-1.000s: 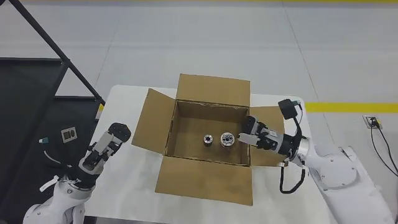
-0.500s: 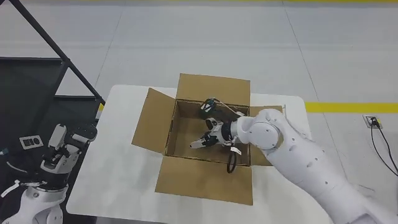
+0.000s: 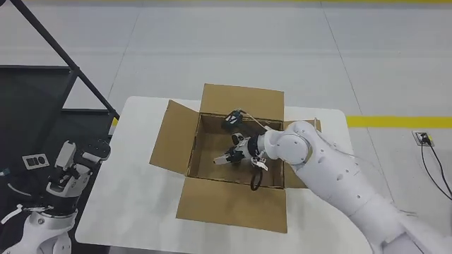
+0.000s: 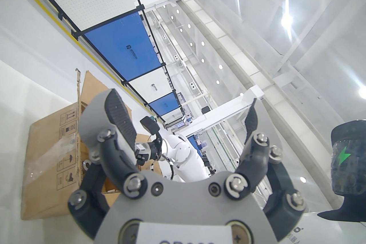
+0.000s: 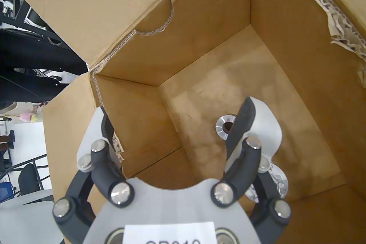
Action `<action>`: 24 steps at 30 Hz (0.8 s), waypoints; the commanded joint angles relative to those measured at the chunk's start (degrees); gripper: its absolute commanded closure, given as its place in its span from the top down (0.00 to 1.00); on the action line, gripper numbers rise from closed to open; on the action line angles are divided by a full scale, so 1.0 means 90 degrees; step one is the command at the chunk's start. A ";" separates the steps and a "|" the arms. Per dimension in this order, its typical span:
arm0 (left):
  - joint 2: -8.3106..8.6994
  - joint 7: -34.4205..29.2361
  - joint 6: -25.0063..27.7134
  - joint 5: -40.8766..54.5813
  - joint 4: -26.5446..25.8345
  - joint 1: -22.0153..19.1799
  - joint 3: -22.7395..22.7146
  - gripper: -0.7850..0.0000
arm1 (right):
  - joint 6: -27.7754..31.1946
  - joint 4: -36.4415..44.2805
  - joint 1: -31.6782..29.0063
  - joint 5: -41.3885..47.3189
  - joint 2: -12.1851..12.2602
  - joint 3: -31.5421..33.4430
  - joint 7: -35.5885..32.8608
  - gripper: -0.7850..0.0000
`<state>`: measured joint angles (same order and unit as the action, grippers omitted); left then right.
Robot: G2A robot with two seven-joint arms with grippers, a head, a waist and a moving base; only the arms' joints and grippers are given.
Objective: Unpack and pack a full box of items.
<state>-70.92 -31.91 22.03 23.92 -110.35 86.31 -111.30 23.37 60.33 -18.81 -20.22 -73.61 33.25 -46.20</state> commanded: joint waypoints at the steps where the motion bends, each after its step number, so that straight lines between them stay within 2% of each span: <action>1: 0.0000 0.0000 0.0000 0.0000 0.0000 0.0000 0.0000 1.00 | 0.0000 -0.0004 0.0001 0.0001 0.0000 -0.0001 0.0001 1.00; 4: 0.0000 0.0000 0.0000 0.0000 0.0000 0.0000 0.0000 1.00 | -0.0158 0.0010 -0.0013 -0.0199 -0.0003 -0.0040 0.0030 1.00; 7: 0.0000 0.0000 0.0000 0.0000 0.0000 0.0000 0.0000 1.00 | -0.1083 0.0325 0.0033 -0.1179 -0.0095 -0.0342 -0.0008 1.00; 10: 0.0000 0.0000 0.0000 0.0000 0.0000 0.0000 0.0000 1.00 | -0.1517 0.0421 0.0135 -0.1938 -0.0235 -0.0685 -0.0191 1.00; 14: 0.0000 0.0000 0.0000 0.0000 0.0000 0.0000 0.0000 1.00 | -0.2074 0.0089 0.0264 -0.2604 -0.0475 -0.1027 -0.0312 1.00; 17: 0.0000 0.0000 0.0000 0.0000 0.0000 0.0000 0.0000 1.00 | -0.2142 -0.0262 0.0362 -0.2774 -0.0694 -0.1222 -0.0371 1.00; 24: 0.0000 0.0000 0.0000 0.0000 0.0000 0.0000 0.0000 1.00 | -0.1721 -0.1352 0.0554 -0.2737 -0.1191 -0.1449 -0.0213 1.00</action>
<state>-70.92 -31.92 22.03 23.92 -110.35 86.31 -111.30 7.25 49.78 -14.05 -45.04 -83.65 20.40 -48.50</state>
